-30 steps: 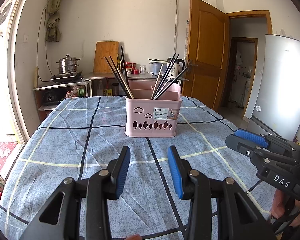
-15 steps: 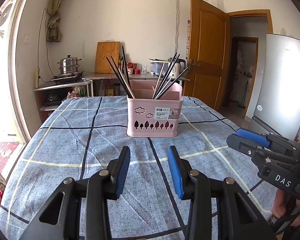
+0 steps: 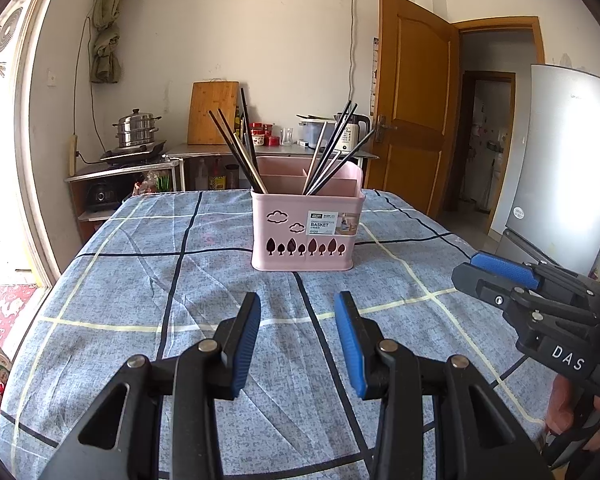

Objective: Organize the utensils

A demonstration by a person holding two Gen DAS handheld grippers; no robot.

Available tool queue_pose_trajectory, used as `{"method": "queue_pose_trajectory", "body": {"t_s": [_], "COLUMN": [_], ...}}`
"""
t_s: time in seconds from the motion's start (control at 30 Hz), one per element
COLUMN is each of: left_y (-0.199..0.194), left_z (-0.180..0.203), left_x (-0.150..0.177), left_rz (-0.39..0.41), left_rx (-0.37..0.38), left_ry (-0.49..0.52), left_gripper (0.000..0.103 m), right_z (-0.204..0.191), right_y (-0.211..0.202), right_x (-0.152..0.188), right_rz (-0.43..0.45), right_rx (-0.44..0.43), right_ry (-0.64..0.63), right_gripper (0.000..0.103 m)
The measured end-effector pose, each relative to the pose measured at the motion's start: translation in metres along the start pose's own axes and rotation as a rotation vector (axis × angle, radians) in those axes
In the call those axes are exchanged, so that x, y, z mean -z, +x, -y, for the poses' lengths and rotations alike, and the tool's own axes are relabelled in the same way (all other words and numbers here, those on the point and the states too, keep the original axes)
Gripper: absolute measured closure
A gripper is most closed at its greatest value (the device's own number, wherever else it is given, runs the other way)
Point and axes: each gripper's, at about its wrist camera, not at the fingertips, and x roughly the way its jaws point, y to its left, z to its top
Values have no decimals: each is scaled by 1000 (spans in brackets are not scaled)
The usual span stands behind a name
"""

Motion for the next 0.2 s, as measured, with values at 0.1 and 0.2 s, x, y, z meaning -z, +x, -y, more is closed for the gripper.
{"method": "queue_pose_trajectory", "body": {"t_s": [0.1, 0.2], "left_y": [0, 0], "left_z": [-1, -2], "left_x": [-1, -1], "left_rz": [2, 1], "left_rx": [-3, -5], "left_ry": [-5, -12], "left_gripper": [62, 62], "right_z": [0, -1], "right_y": [0, -1], "right_x": [0, 0], "right_rz": [2, 1], "right_rx": [0, -1], "right_ry": [-2, -2], "right_gripper": [70, 70]}}
